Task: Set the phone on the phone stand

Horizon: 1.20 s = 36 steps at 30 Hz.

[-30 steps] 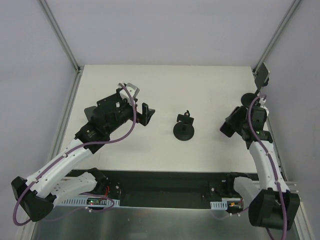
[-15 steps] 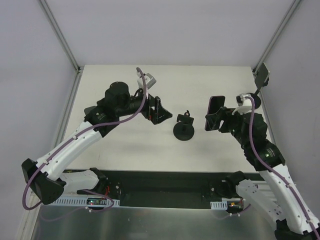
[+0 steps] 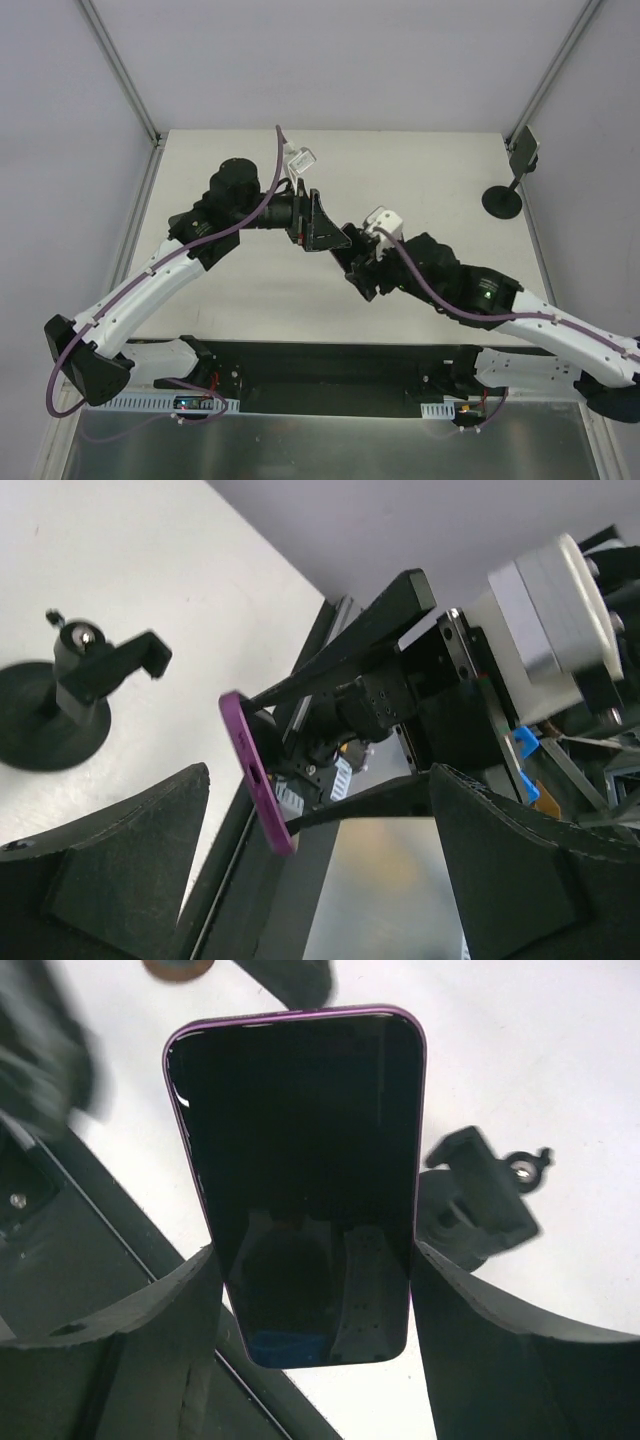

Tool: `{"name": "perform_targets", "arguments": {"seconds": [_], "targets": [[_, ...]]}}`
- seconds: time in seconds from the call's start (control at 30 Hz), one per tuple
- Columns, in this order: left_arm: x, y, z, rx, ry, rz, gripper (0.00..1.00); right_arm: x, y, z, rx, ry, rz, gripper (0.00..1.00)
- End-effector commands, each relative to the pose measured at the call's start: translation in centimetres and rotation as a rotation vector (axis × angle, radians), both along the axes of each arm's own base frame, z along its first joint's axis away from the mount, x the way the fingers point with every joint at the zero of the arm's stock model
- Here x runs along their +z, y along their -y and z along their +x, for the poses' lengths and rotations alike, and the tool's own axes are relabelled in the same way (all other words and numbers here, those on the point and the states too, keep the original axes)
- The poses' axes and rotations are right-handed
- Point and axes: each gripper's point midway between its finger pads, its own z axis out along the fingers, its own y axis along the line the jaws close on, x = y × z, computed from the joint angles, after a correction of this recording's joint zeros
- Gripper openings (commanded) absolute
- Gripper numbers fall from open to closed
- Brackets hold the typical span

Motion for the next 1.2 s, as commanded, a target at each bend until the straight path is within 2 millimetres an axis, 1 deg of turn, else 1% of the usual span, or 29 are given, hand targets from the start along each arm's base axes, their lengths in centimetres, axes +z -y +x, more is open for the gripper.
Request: {"name": "perform_targets", "arguments": {"seconds": [0.0,0.03,0.1,0.2,0.3,0.37,0.4,0.43,0.47,0.5,0.53,0.57,0.63,0.67,0.7,0.73,0.77,0.8,0.83,0.87,0.9,0.93,0.97,1.0,1.03,1.07,1.1,1.13,1.17], "targets": [[-1.8,-1.0,-2.4,-0.049,-0.06,0.017,0.87,3.4,-2.9,0.1,0.019,0.121,0.055,0.01],[-3.5,-1.3,-2.6,-0.045,-0.091,0.044,0.86,3.6,-3.5,0.0,0.03,0.128,0.065,0.01],[-4.9,-2.0,-3.5,-0.043,-0.105,0.063,0.85,3.1,-4.5,-0.7,0.054,0.136,0.04,0.0],[-6.3,-3.0,-4.4,-0.032,-0.1,0.082,0.85,2.6,-5.5,-1.2,0.074,0.14,0.016,0.01],[-7.1,-3.5,-5.0,-0.029,-0.096,0.088,0.84,2.6,-6.6,-1.9,0.107,0.144,0.012,0.01],[-7.2,-3.5,-5.4,-0.049,-0.109,0.088,0.75,2.4,-7.4,-2.3,0.131,0.153,-0.002,0.01],[-7.4,-3.3,-5.7,-0.078,-0.123,0.089,0.7,3.0,-7.7,-2.3,0.134,0.162,0.006,0.01],[-7.3,-3.3,-5.9,-0.095,-0.129,0.086,0.64,2.6,-8.1,-2.3,0.137,0.165,-0.012,0.01],[-7.5,-3.3,-6.1,-0.109,-0.137,0.087,0.52,2.6,-8.3,-2.3,0.137,0.177,-0.023,0.0],[-7.7,-3.2,-6.3,-0.122,-0.15,0.089,0.46,2.9,-8.6,-2.3,0.136,0.184,-0.024,0.01],[-7.7,-3.3,-6.7,-0.143,-0.153,0.086,0.41,2.6,-8.9,-2.3,0.138,0.186,-0.042,0.01],[-7.8,-3.3,-6.8,-0.15,-0.153,0.086,0.25,2.4,-9.0,-2.3,0.135,0.187,-0.054,0.01],[-7.9,-3.6,-7.1,-0.146,-0.138,0.086,0.11,1.8,-9.6,-2.5,0.137,0.18,-0.08,0.01],[-8.0,-3.7,-7.0,-0.131,-0.125,0.085,0.04,1.6,-9.7,-2.5,0.123,0.169,-0.085,0.02],[-7.7,-4.1,-7.2,-0.115,-0.102,0.077,0.0,0.8,-9.4,-2.6,0.113,0.145,-0.121,0.22],[-7.5,-4.4,-7.1,-0.093,-0.083,0.071,0.0,0.3,-9.5,-2.6,0.1,0.124,-0.142,0.39],[-7.4,-4.7,-6.6,-0.044,-0.057,0.072,0.0,-0.2,-9.1,-2.4,0.073,0.11,-0.162,0.52],[-6.7,-5.4,-6.8,-0.016,-0.016,0.052,0.0,-1.3,-8.3,-2.5,0.037,0.071,-0.188,0.69],[-6.3,-5.8,-6.6,0.021,0.015,0.041,0.0,-1.7,-7.9,-2.4,0.014,0.058,-0.197,0.76],[-6.1,-6.4,-5.9,0.092,0.051,0.04,0.0,-2.8,-7.1,-2.5,-0.004,0.038,-0.218,0.8],[-5.4,-7.5,-6.1,0.14,0.102,0.014,0.0,-3.4,-6.8,-2.7,-0.024,0.008,-0.207,0.86],[-5.1,-8.1,-5.9,0.181,0.129,0.002,0.0,-3.3,-6.2,-3.0,-0.025,-0.004,-0.178,0.88],[-4.6,-8.7,-5.7,0.225,0.159,-0.018,0.0,-4.7,-5.8,-3.6,-0.02,-0.043,-0.168,0.9],[-4.4,-10.1,-5.2,0.319,0.2,-0.046,0.0,-4.6,-6.2,-4.0,-0.011,-0.06,-0.111,0.93],[-4.3,-10.7,-5.0,0.359,0.221,-0.069,0.0,-3.8,-6.3,-4.6,0.0,-0.088,-0.029,0.95],[-3.1,-11.2,-4.8,0.401,0.258,-0.134,0.0,-3.8,-6.8,-5.5,0.042,-0.121,0.018,0.97],[-3.2,-12.0,-4.7,0.45,0.279,-0.184,0.0,-4.1,-7.6,-5.7,0.055,-0.14,0.091,0.98],[-2.7,-12.3,-4.8,0.466,0.297,-0.236,0.0,-3.2,-8.1,-6.3,0.063,-0.176,0.175,1.0],[-2.2,-12.5,-5.0,0.474,0.286,-0.293,0.0,-3.0,-8.8,-6.9,0.093,-0.206,0.224,1.0]]}}
